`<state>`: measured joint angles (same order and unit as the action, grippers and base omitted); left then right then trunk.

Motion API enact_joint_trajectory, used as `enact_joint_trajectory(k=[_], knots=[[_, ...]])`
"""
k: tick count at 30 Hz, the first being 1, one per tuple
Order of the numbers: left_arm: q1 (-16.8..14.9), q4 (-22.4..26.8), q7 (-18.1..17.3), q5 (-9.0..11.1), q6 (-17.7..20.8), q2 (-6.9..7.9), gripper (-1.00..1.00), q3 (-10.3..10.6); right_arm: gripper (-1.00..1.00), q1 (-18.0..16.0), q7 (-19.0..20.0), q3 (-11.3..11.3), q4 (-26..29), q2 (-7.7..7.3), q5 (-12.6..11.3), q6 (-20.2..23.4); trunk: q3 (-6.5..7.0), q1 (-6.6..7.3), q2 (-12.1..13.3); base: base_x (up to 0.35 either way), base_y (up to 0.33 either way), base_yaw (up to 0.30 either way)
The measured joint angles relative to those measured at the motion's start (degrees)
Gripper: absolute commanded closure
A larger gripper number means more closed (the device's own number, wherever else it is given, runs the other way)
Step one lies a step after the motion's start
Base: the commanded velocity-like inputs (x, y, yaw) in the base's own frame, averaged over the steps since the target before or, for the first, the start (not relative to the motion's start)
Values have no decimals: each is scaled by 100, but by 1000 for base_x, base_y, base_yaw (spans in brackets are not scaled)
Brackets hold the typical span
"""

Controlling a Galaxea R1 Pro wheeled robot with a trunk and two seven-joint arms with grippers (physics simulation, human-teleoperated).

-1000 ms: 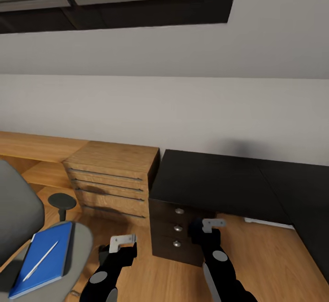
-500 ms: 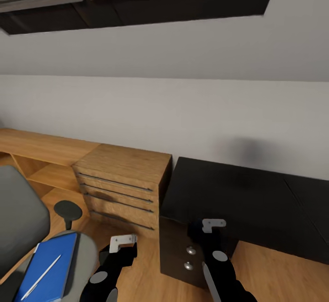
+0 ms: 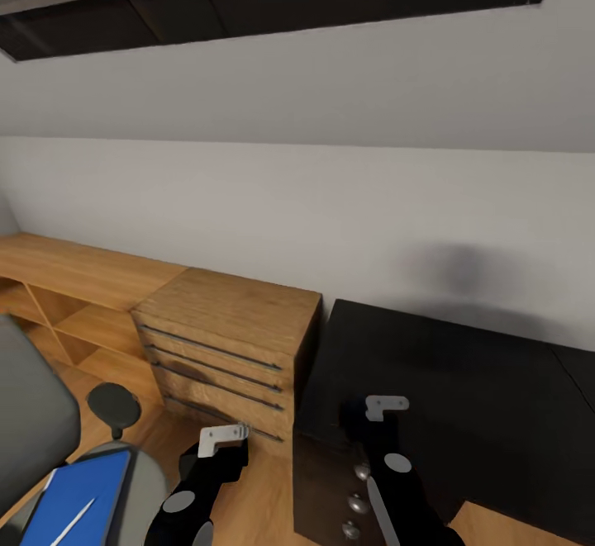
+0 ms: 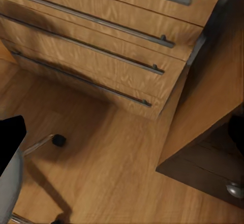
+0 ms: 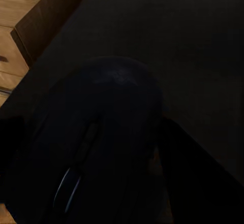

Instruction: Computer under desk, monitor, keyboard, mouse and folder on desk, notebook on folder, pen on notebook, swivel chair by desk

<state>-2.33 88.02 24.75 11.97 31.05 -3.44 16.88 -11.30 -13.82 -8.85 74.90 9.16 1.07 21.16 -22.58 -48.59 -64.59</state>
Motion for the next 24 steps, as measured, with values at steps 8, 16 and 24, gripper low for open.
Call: enact_joint_trajectory(k=[8, 16, 24], knots=[[0, -3, 0, 0, 0, 0, -100, 0, 100, 0, 14, 5, -22, -7, 0, -3, 0, -1, 0, 196, -254, 0], [0, -2, -1, 0, 1, -1, -100, 0, 100, 0, 80, -176, -282, -18, 1, -9, 0, -3, 1, 22, -41, 0], [0, 5, -3, 7, 1, 7, -100, 0, 100, -1, 238, -426, -475, -26, -2, -9, 0, -1, 0, 65, 14, 0]])
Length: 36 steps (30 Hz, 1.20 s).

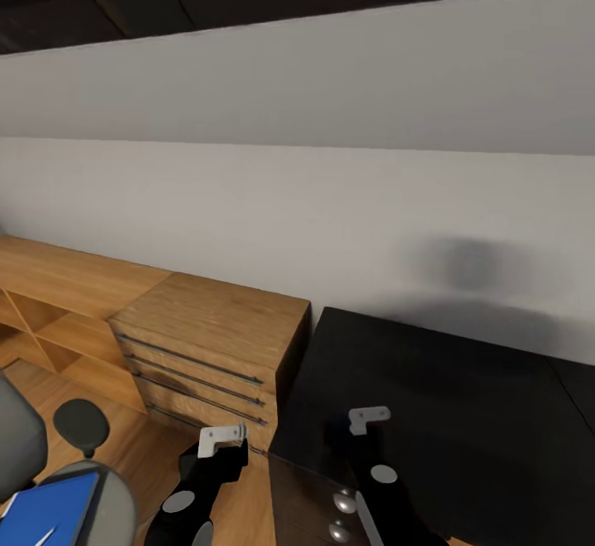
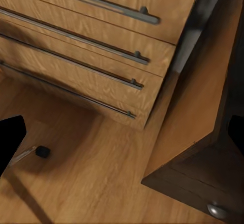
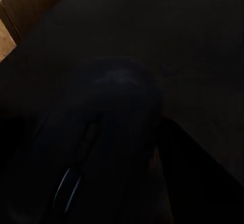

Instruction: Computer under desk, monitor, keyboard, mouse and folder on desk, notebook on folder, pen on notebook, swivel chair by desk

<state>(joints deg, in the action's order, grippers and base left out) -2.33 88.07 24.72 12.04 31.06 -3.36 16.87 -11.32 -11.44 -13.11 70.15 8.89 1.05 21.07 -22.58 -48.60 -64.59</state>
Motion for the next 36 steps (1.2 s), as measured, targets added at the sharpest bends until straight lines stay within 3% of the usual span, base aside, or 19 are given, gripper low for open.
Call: enact_joint_trajectory(k=[8, 22, 36], knots=[[0, 1, 0, 2, 0, 1, -100, 0, 100, 1, 560, -14, -70, -1, 4, 2, 0, -1, 0, 147, 54, 0], [0, 1, 4, -6, 0, 1, -100, 0, 100, -1, 666, -54, -698, 36, -5, 2, 0, -2, 0, 77, 11, 0], [0, 1, 2, -6, -1, 1, -100, 27, 100, -1, 1402, -300, -818, 32, 1, -3, 0, -2, 0, 24, 19, 0]])
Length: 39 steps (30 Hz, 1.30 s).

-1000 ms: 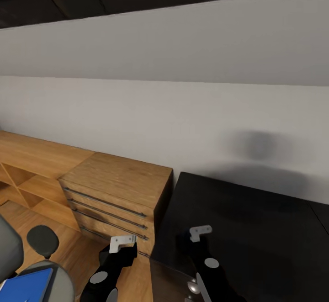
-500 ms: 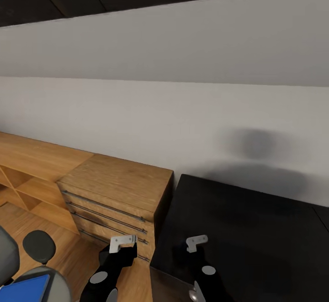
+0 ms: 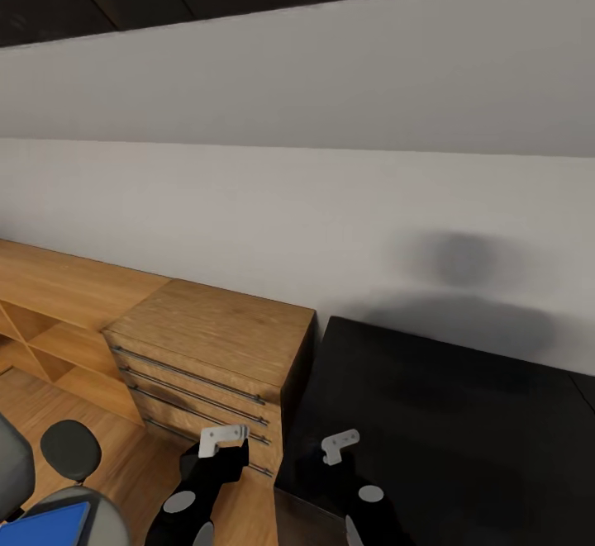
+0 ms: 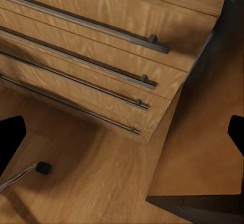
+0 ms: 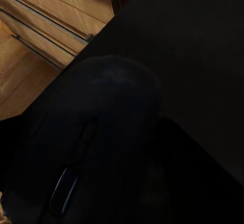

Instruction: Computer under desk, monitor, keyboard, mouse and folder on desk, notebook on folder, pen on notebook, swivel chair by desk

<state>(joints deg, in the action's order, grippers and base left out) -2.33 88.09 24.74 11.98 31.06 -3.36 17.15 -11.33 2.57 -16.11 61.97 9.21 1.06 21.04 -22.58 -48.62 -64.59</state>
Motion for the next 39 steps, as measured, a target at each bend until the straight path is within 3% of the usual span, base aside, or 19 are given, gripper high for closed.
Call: enact_joint_trajectory(k=[10, 11, 39], knots=[[0, 0, 1, -1, 0, 0, -100, 60, 100, 0, -13, -1, -1, 0, 8, 0, 0, 0, 0, 0, 0, 0], [0, 0, 1, -1, 0, 0, -100, 60, -100, 1, -15, -1, -1, 0, 8, 0, 0, 0, 0, 0, 0, 0], [0, 0, 1, -1, 0, 0, -100, 61, -100, 0, -23, 2, 194, -13, 20, 0, 0, 0, 0, 0, 0, 0]])
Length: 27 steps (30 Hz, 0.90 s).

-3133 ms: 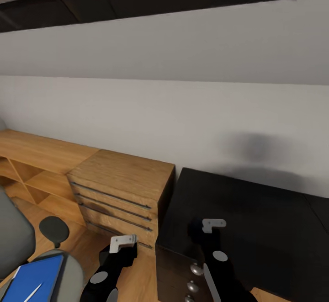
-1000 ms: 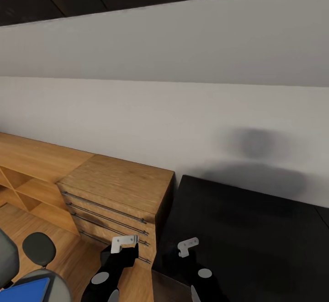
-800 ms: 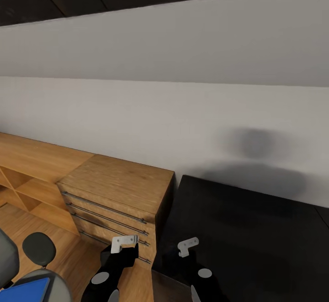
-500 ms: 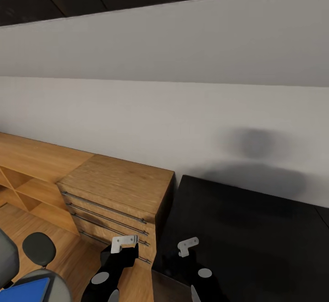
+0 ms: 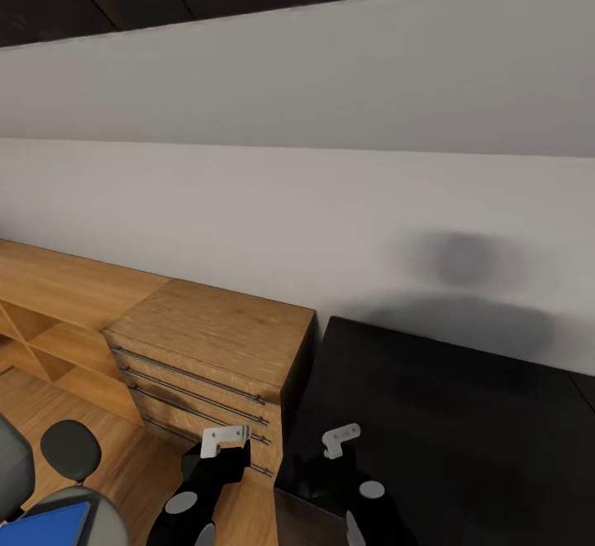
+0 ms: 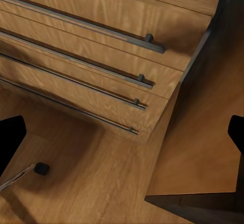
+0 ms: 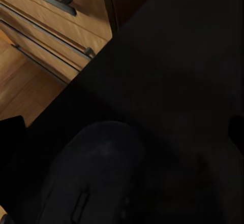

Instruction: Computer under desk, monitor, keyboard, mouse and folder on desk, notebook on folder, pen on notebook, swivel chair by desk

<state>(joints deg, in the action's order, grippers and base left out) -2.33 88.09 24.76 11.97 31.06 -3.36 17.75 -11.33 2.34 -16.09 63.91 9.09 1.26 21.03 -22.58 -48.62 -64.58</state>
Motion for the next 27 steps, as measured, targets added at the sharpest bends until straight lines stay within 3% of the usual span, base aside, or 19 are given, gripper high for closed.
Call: enact_joint_trajectory(k=[15, 27], knots=[[0, 0, 0, 0, 0, 0, -100, -5, -100, 1, 25, 22, 199, -20, -23, 0, 0, -4, 0, -280, 3, 0], [0, 1, 0, 6, 0, 0, -100, -1, -100, 0, 18, 13, 199, -5, -23, 8, 0, -4, 0, -334, 106, 0]])
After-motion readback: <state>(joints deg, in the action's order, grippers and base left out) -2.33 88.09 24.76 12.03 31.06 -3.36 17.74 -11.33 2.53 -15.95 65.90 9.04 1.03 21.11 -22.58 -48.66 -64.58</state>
